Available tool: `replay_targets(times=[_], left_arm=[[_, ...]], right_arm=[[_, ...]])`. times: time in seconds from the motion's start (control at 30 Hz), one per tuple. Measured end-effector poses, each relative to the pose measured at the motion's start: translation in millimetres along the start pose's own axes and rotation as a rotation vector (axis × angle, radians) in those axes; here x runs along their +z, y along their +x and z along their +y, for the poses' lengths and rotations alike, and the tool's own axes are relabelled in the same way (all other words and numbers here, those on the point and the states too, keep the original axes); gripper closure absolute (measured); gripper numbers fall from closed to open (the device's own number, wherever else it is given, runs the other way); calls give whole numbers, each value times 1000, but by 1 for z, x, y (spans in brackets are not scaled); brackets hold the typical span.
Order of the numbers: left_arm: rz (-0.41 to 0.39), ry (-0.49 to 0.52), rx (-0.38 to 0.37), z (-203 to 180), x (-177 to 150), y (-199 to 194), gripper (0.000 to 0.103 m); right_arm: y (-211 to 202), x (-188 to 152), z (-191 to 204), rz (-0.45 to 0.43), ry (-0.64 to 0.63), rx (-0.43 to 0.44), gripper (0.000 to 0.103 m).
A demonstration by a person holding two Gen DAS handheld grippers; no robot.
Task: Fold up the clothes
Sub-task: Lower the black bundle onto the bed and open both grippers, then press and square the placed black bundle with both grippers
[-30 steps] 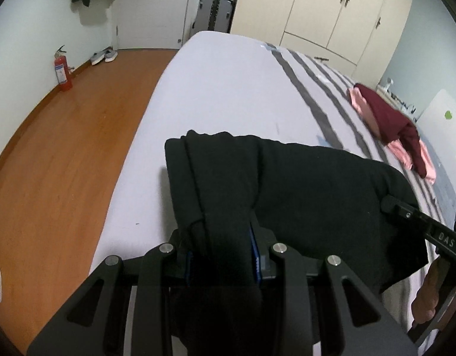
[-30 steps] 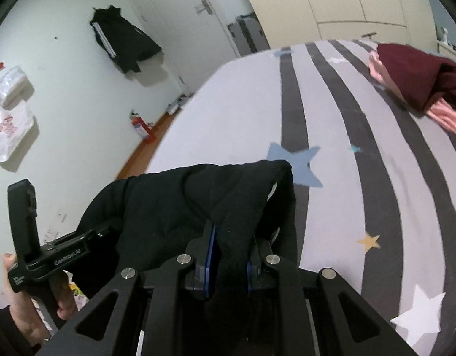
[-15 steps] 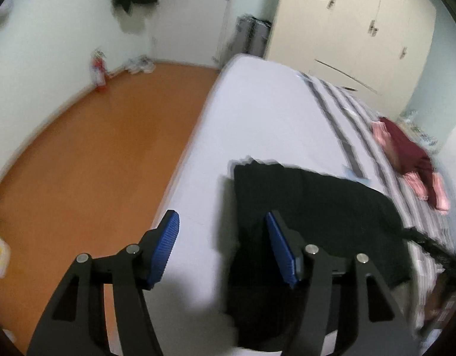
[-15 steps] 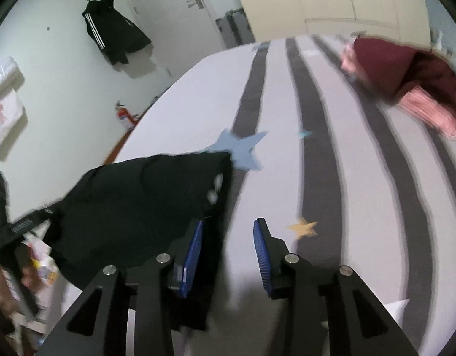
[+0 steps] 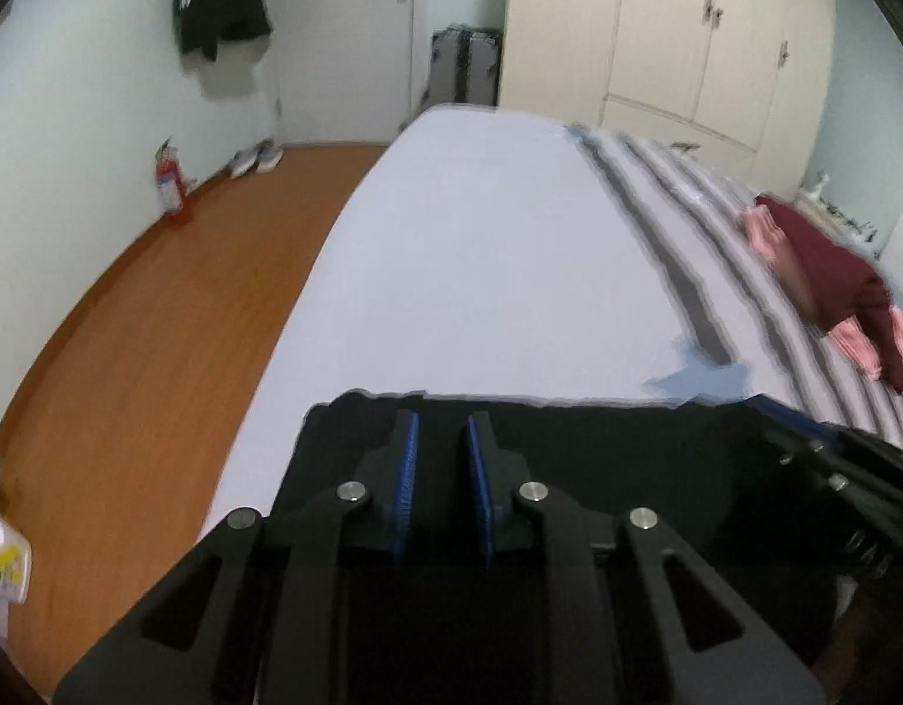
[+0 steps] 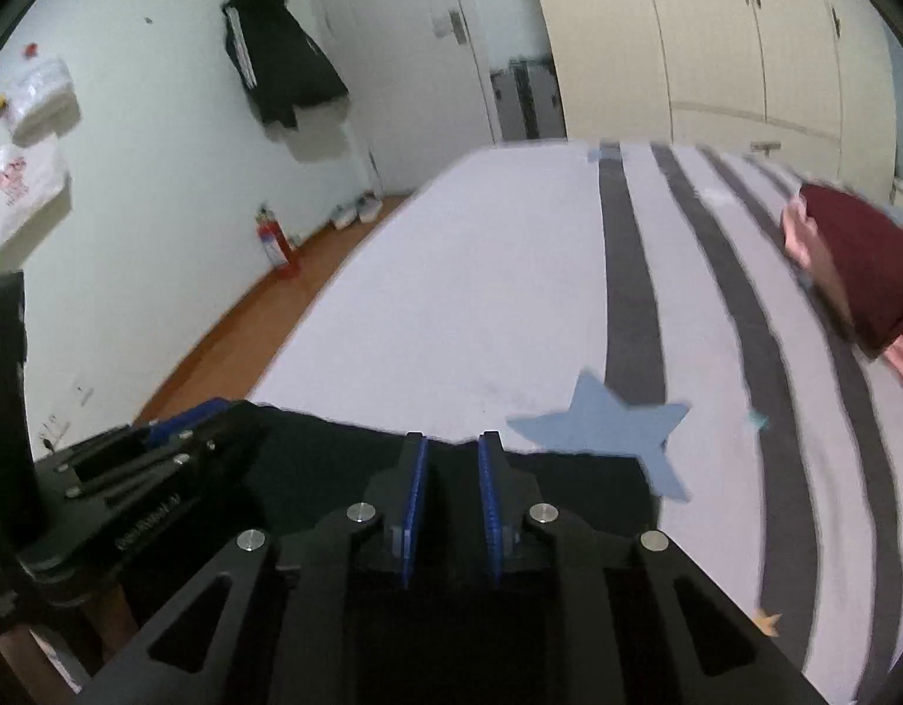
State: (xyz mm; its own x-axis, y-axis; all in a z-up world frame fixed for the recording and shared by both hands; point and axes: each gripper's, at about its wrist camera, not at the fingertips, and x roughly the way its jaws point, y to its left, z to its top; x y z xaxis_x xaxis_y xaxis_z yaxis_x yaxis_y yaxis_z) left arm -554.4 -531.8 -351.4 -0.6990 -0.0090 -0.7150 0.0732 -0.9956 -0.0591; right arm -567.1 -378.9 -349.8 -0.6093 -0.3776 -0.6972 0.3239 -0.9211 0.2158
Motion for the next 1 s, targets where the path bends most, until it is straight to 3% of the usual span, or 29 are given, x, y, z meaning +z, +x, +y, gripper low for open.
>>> replay_targets(times=[0.13, 0.23, 0.3, 0.4, 0.53, 0.73, 0.77, 0.87, 1.0], left_arm=[[-12, 43, 19, -1, -5, 2, 88], [-41, -22, 42, 11, 4, -6, 88], [-13, -65, 8, 24, 0, 4, 88], [-17, -29, -21, 26, -11, 11, 87], [-17, -73, -52, 35, -10, 7, 87], [-33, -166, 64, 72, -12, -16, 87], [-39, -165, 68, 77, -14, -25, 87], [-92, -131, 30, 72, -23, -62, 87], [-129, -88, -67, 40, -45, -103, 87]], right_arm=[[21, -11, -7, 29, -29, -36, 94], [15, -8, -8, 6, -41, -62, 94], [16, -9, -12, 6, -34, -67, 94], [27, -16, -20, 20, -32, -43, 94], [24, -17, -33, 14, 0, -36, 98], [10, -18, -57, 10, -19, -101, 102], [3, -18, -57, -3, -30, -116, 98], [-25, -20, -53, -59, -71, -139, 98], [-63, -36, -25, -115, -123, -46, 98]])
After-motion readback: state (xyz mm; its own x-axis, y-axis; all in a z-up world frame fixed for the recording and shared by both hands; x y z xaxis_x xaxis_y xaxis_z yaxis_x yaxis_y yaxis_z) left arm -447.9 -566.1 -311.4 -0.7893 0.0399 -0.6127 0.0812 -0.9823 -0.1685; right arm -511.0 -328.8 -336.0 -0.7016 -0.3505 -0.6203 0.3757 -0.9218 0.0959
